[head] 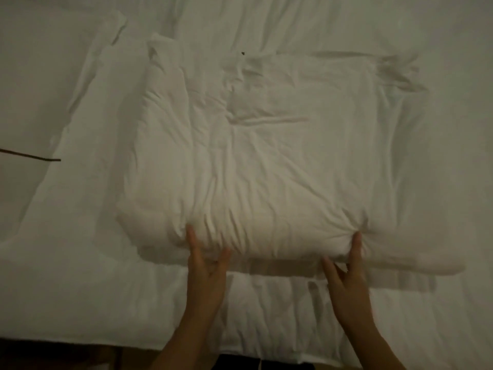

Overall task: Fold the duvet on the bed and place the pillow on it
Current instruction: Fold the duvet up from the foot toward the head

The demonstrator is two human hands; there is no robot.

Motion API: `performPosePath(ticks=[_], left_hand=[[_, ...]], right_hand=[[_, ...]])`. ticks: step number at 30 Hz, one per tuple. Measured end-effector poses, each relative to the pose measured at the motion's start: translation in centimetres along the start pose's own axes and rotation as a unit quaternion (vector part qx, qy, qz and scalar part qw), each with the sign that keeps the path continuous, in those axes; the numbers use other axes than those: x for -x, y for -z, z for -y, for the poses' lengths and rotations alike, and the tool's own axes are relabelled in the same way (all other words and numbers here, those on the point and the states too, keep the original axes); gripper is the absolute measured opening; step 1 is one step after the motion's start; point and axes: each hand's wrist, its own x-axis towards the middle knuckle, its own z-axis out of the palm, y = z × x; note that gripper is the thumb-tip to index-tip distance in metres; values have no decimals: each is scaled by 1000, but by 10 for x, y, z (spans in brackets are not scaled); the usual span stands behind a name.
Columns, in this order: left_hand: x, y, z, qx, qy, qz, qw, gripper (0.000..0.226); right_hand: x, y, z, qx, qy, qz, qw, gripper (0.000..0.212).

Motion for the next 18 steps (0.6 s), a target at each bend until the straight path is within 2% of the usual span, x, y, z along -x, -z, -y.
performPosePath(ticks=[3,7,9,11,13,15,18], left_hand=[[-7,-5,-3,15,6,3,1000,90],[-36,-31,-28,219,-8,14,976,107],[-57,-46,-40,313,2,-18,950,103],[-77,-58,-48,375,26,-86,923,87],[-92,-65,-53,380,40,-164,909,76],[-99,-67,-58,363,42,-194,910,74],[-89,-61,-69,333,31,-185,924,75]], right_hand=[[-4,-13,4,-48,5,-43,998,77],[-27,-29,27,-221,6,-77,972,80],[-49,-38,42,-250,7,-98,963,81],[-71,-47,49,-243,-27,-144,959,83],[-89,-55,50,-238,-67,-223,943,75],[-99,-57,50,-247,-52,-268,930,58],[-99,-47,57,-275,-18,-239,931,40]])
